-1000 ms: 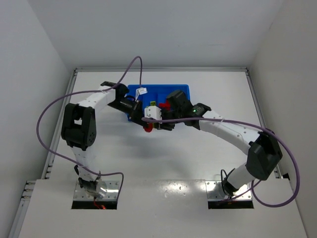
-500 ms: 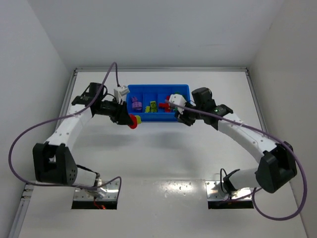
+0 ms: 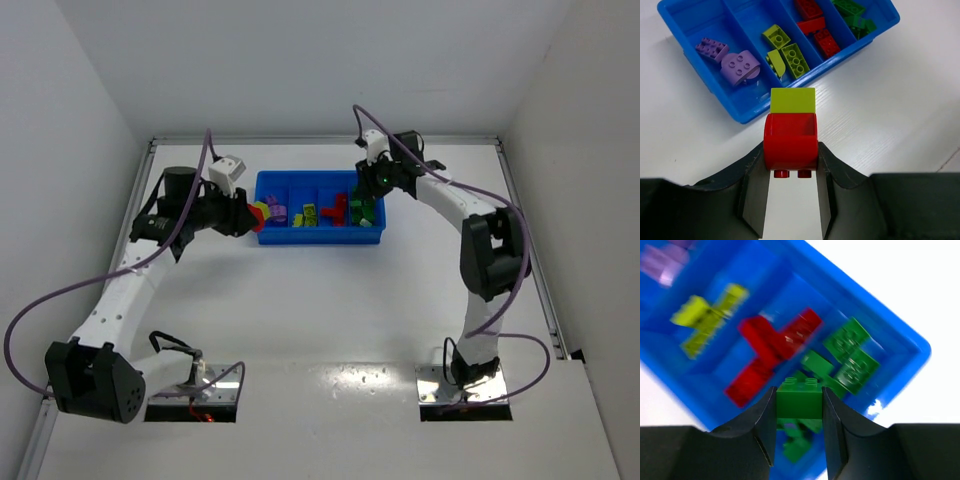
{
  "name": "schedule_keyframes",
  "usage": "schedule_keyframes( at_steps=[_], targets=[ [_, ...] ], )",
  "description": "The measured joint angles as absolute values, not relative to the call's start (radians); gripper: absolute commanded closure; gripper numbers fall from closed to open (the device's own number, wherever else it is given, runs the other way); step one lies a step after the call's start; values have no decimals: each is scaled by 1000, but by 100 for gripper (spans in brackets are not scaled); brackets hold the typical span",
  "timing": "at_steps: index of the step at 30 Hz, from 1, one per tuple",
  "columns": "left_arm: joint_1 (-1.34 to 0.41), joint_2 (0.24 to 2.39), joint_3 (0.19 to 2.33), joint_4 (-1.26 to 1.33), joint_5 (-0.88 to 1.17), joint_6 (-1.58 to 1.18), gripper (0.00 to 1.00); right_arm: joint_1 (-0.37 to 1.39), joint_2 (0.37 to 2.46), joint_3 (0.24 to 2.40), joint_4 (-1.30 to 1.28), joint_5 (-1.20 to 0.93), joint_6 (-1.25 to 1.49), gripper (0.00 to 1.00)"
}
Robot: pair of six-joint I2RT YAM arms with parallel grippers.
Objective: Sort the legos into containers by color
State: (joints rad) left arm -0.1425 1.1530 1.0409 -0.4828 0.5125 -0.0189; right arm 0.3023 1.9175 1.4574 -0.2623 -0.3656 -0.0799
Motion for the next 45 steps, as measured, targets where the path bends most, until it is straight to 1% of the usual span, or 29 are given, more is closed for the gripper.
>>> schedule_keyframes(
  at_steps=[2,3,4,6,7,8,9,11,14,16,19,23,27,30,36,39,40,45],
  targets=[
    [-142,1141,1033,-482,500,-23,100,278,1961,1469,-270,-361,-78,93],
    [-142,1132,1029,-484,493,-24,100,267,1982,1471,-273,-355,-79,76],
    [-142,1129,1028,-485,491,-23,100,262,1996,1472,-276,-349,-80,63],
    [-143,1122,1027,-484,490,-18,100,257,2023,1472,-291,-341,-81,43],
    [-142,1122,1027,-484,490,-13,100,259,2030,1472,-295,-351,-82,27],
    [-143,1122,1027,-484,490,-8,100,266,2031,1472,-293,-353,-79,21],
    [-143,1124,1027,-485,490,-4,100,274,2031,1476,-298,-355,-80,19],
    [-143,1127,1027,-484,493,4,100,288,2031,1493,-308,-370,-73,16],
    [-143,1140,1027,-485,532,23,100,295,2031,1539,-327,-458,-30,16],
    [-143,1159,1028,-489,589,38,100,290,2025,1570,-321,-556,3,16],
    [-143,1225,1061,-518,710,59,100,281,2003,1601,-305,-791,38,16],
    [-144,1306,1098,-540,839,67,100,285,1970,1605,-242,-1050,115,16],
    [-144,1351,1125,-554,961,65,99,326,1955,1583,-85,-1246,299,16],
    [-144,1380,1154,-559,1030,62,99,378,1955,1583,-30,-1347,382,16],
    [-157,1424,1217,-569,1097,57,99,454,1958,1578,48,-1430,484,16],
    [-158,1441,1231,-571,1108,55,99,461,1962,1578,79,-1451,513,16],
    [-159,1447,1236,-573,1110,54,99,463,1965,1578,92,-1452,524,18],
    [-159,1460,1243,-582,1111,51,99,472,1983,1576,137,-1454,559,18]
  ],
)
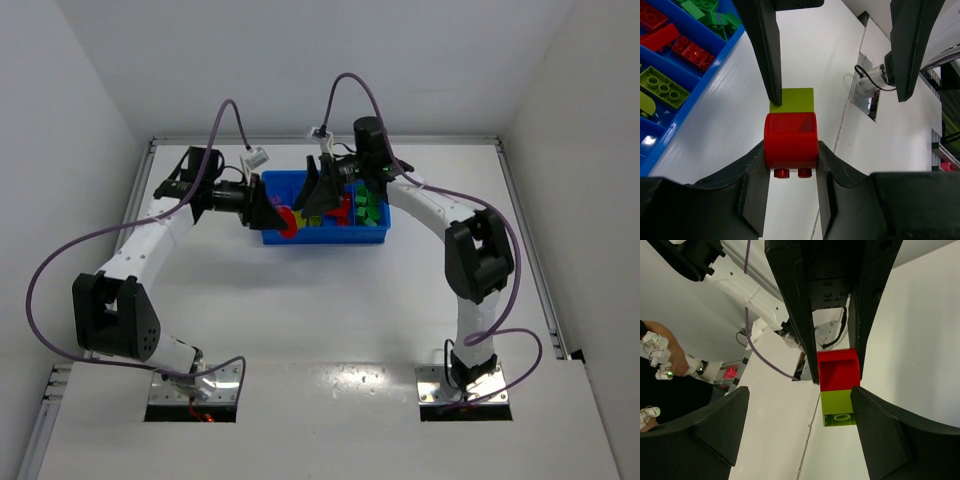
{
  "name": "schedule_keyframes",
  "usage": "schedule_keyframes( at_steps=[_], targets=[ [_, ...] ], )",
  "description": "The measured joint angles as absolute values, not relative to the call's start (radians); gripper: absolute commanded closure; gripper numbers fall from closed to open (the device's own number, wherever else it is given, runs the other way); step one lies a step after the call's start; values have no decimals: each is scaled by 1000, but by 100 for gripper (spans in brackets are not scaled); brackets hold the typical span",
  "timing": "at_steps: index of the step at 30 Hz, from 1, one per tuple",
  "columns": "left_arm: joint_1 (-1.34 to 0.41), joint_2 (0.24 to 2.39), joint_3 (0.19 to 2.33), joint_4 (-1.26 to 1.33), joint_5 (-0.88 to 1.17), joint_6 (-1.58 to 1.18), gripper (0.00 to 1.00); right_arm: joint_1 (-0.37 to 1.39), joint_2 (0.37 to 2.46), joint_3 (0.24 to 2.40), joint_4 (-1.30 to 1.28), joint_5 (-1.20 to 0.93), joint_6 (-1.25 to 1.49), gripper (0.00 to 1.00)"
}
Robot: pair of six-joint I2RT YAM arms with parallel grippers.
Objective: Sort the legos into containers by color
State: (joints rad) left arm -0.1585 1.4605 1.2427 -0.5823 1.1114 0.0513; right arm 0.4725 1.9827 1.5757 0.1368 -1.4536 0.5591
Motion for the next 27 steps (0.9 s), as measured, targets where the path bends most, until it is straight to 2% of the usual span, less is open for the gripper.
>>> schedule_keyframes(
  at_steps=[18,19,20,25,26,27],
  targets=[
    [-164,1473,1295,-575,1133,40,99,472,2026,1530,144,-1403,580,19],
    [-164,1473,1295,-574,1134,40,99,472,2029,1530,139,-1398,580,21],
    [-164,1473,1295,-574,1134,40,99,472,2030,1530,136,-1395,580,31],
    [-164,1473,1295,-574,1123,41,99,472,2030,1530,127,-1398,582,56],
    [-164,1473,1295,-575,1116,41,99,472,2030,1530,130,-1399,582,66],
    [-164,1473,1295,-575,1112,41,99,472,2030,1530,131,-1399,583,72]
  ],
)
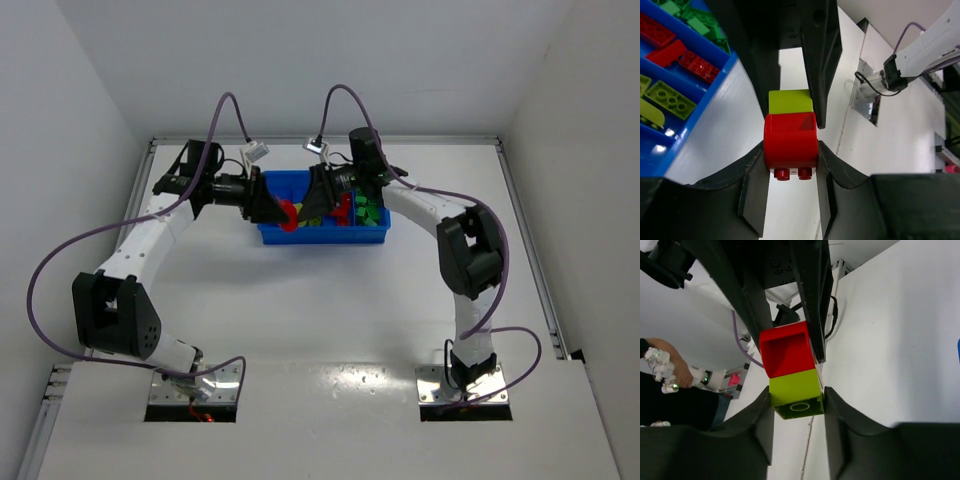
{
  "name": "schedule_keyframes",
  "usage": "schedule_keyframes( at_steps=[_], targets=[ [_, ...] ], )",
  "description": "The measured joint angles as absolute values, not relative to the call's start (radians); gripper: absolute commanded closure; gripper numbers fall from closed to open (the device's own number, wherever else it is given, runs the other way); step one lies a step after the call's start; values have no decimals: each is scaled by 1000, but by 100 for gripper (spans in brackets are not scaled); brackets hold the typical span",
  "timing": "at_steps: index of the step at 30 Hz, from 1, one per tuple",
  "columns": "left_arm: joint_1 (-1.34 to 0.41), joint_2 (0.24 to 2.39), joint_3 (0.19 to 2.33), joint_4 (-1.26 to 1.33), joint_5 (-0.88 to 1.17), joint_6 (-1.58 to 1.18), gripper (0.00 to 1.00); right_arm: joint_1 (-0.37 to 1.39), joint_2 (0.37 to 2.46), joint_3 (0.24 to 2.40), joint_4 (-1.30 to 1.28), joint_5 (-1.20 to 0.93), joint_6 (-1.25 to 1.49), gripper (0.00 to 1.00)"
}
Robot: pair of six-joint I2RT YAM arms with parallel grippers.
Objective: Sort the legos into containers by color
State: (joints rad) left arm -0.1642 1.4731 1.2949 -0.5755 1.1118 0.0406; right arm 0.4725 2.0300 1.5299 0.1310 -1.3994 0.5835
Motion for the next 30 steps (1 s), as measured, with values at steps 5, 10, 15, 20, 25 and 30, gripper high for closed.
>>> schedule_keyframes(
  at_steps=[5,10,15,20,25,30],
  targets=[
    [-161,1472,1287,-580,1108,15,99,467,2030,1528,147,-1406,558,99],
    [-119,1444,1200,-551,1099,27,99,433,2017,1490,134,-1384,562,100],
    [-60,1386,1102,-564,1046,39,99,320,2014,1491,92,-1351,545,100],
    [-54,1331,1084,-568,966,44,99,282,2081,1691,-118,-1176,370,100],
    [-51,1298,1084,-554,863,43,99,388,2171,1855,-278,-847,179,100],
    [-51,1295,1084,-528,815,30,99,489,2263,1878,-347,-569,98,100]
  ],
)
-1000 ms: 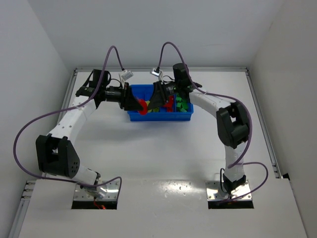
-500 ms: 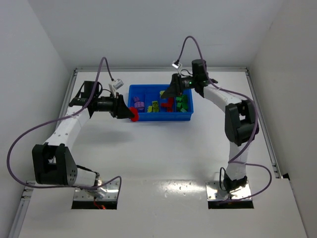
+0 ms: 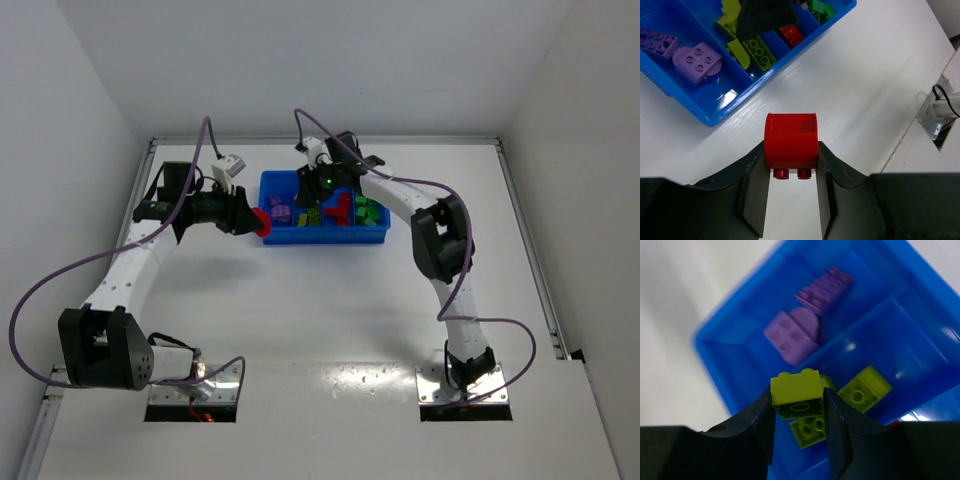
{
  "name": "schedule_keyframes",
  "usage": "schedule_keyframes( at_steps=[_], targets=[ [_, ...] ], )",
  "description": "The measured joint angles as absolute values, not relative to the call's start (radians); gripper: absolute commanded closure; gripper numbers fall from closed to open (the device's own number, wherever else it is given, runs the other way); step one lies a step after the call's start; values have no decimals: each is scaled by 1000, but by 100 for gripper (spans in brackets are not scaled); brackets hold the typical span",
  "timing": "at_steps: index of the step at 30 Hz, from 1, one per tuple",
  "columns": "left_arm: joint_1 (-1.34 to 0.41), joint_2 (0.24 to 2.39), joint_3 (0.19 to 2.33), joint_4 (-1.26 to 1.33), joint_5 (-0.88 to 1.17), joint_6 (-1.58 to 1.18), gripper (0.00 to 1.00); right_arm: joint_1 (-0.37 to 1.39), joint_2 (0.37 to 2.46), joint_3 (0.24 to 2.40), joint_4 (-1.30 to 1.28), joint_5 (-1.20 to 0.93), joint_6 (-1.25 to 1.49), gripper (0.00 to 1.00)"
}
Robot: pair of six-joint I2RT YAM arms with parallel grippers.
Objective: Sort the legos into containers by color
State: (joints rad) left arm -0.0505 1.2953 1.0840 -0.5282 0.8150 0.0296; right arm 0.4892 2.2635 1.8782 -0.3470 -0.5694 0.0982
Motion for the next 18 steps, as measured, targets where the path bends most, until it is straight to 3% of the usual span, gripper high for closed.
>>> schedule_keyframes(
  at_steps=[6,7,8,11,12,14,18],
  targets=[
    [-51,1296,1084,-500,795,8,99,487,2323,1878,-378,-356,54,99],
    [-51,1296,1084,-495,795,5,99,484,2323,1878,-373,-343,49,90],
    [-51,1298,1084,-490,796,2,98,483,2323,1881,-368,-326,41,62],
    [-51,1323,1088,-474,801,-5,97,482,2323,1885,-364,-302,27,31],
    [-52,1334,1089,-471,801,-6,97,486,2323,1885,-359,-298,20,15],
    [-55,1357,1091,-462,801,-10,97,495,2322,1885,-353,-295,10,7],
    [-71,1385,1095,-441,797,-22,97,508,2314,1880,-353,-317,9,4]
  ],
)
